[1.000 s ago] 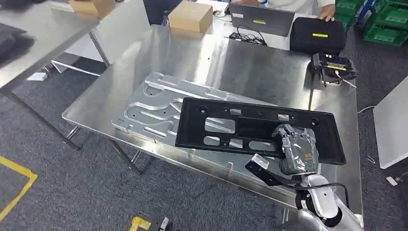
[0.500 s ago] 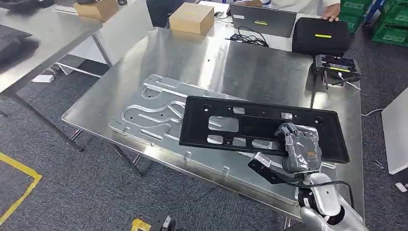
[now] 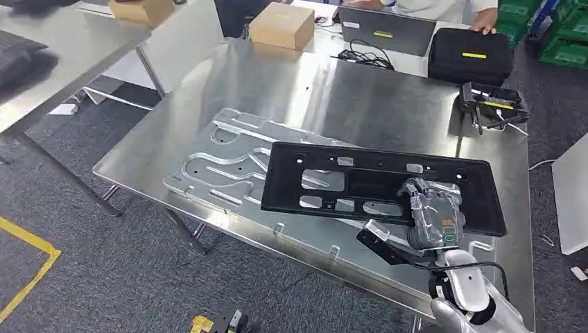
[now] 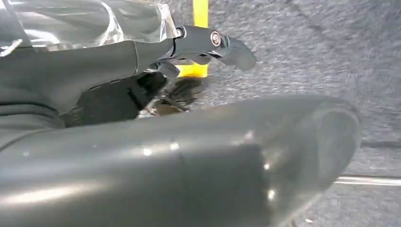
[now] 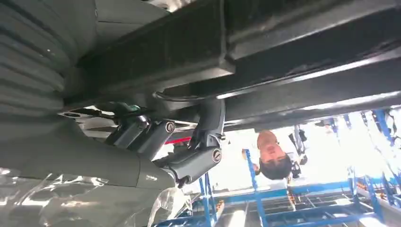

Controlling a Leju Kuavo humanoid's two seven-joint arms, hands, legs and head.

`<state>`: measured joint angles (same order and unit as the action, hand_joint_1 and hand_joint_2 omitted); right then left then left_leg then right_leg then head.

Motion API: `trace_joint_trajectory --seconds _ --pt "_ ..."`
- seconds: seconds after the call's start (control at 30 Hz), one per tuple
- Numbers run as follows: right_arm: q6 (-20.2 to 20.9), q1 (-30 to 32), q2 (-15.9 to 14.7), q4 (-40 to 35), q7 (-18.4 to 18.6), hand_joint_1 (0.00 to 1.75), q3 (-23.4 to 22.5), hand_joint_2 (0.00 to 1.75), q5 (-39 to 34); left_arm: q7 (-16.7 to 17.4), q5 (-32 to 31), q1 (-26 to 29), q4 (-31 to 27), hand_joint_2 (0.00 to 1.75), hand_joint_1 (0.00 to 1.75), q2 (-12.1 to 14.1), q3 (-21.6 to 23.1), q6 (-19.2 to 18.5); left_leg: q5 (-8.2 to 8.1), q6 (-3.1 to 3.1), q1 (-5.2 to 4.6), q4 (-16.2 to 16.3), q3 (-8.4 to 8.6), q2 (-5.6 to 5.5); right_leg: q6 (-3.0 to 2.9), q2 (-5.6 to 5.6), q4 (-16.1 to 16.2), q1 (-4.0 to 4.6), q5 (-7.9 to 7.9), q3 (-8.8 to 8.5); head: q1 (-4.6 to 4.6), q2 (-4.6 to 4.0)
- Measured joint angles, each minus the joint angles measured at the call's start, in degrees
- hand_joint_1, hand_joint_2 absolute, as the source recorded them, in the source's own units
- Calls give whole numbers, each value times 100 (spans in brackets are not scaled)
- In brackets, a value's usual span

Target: Take the parts from the cabinet and place them on the table.

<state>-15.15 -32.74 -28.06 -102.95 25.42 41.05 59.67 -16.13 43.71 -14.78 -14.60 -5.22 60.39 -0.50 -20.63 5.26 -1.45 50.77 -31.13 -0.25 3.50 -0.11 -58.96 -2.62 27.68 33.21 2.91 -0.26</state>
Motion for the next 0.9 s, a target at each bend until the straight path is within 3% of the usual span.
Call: trace_joint_trajectory --seconds 0.03,0.1,0.13,0.17,0.2,0.27,0.3,0.33,0.37,0.43,0.47,0.5,0.53,0.6,0.63,0.67,0.7,0.77,0.8,0.9 --pt "9 -36 -22 0 -4 175 -2 175 13 4 -2 -20 0 0 0 0 0 -2 14 5 -1 3 14 20 -24 9 -378 6 199 179 -2 2" --pt "35 -15 -64 0 2 175 -4 175 11 8 4 -2 0 0 0 -17 2 -2 -6 14 -10 17 24 8 -7 18 -1213 32 503 626 -5 2" --pt "44 1 -64 0 9 175 -2 175 13 6 4 7 0 0 0 -22 2 2 -17 7 -12 35 16 -3 13 17 -1416 31 509 773 -5 2" --pt "59 10 -66 0 13 0 -2 0 13 4 4 16 0 175 0 -20 2 13 -33 -3 -8 59 15 -12 31 15 -1336 26 387 768 -5 2" --pt "77 11 -83 0 26 0 -2 0 13 -5 2 22 0 175 0 -17 2 39 -68 -28 6 102 15 -27 52 12 -1020 13 166 640 -5 2" --pt "109 4 -123 0 44 0 -7 0 18 -11 -11 21 0 175 0 -17 2 90 -198 -119 49 309 -21 -45 128 8 53 -30 -362 121 -5 2" --pt "118 7 -138 4 48 0 -7 0 18 -13 -13 17 0 175 0 0 2 120 -270 -183 20 402 -84 -48 116 51 21 3 -231 127 -5 2" --pt "125 -17 -144 -13 57 0 -18 0 20 -11 -22 8 0 175 0 -4 2 138 -353 -199 12 549 -150 -49 31 60 67 -5 -252 147 2 2" --pt "127 -1 -153 -17 57 0 -26 0 20 -20 -11 9 0 0 0 -4 2 151 -347 -199 11 528 -149 -45 -9 60 31 -1 -240 163 2 2" --pt "155 15 -164 -15 70 0 -26 0 20 -9 35 19 0 0 0 2 2 173 -353 -199 16 535 -158 -50 -55 59 25 12 -238 174 2 2" --pt "166 13 -168 -15 90 0 -28 0 20 -7 61 23 0 0 0 31 2 171 -374 -222 44 574 -163 -50 -78 53 30 -32 -244 172 0 2" --pt "175 11 -184 -26 87 0 -37 0 20 -7 70 26 0 0 0 26 2 140 -531 -279 41 770 -232 -31 -105 50 38 -25 -253 169 4 2" --pt "175 6 -201 -43 88 0 -46 0 20 -7 83 24 0 0 0 26 2 121 -745 -331 72 1130 -393 -23 -114 45 38 -26 -258 173 2 2" --pt "195 18 -223 -57 96 0 -52 0 18 -9 98 33 0 0 0 31 2 41 -1183 -405 145 2144 -861 -10 -113 45 37 -25 -257 185 2 2" --pt "199 30 -232 -59 101 0 -52 0 18 -13 101 43 0 0 0 31 2 0 -1255 -412 154 2436 -1006 -9 -112 45 36 -25 -256 188 2 2" --pt "212 38 -238 -63 103 0 -52 0 15 -20 101 53 0 0 0 31 2 -20 -1207 -409 154 2453 -1028 -10 -111 45 37 -25 -255 187 2 2" --pt "214 38 -245 -63 107 0 -57 0 11 -27 107 57 0 0 0 31 2 -46 -1050 -390 154 2212 -925 -10 -110 45 37 -25 -255 185 2 2" --pt "212 39 -267 -92 133 0 -92 0 9 -48 127 53 0 0 0 33 2 -74 -542 -295 130 1111 -390 -11 -109 45 43 -17 -255 168 2 2" --pt "210 39 -278 -109 149 0 -116 0 2 -61 136 50 0 0 0 39 2 -85 -364 -210 93 587 -120 -4 -104 41 60 -35 -259 157 2 2" --pt "199 76 -332 -114 164 0 -133 0 -20 -88 153 49 0 0 0 46 2 -107 -375 -177 18 491 -125 7 -3 38 125 -58 -295 139 2 2"
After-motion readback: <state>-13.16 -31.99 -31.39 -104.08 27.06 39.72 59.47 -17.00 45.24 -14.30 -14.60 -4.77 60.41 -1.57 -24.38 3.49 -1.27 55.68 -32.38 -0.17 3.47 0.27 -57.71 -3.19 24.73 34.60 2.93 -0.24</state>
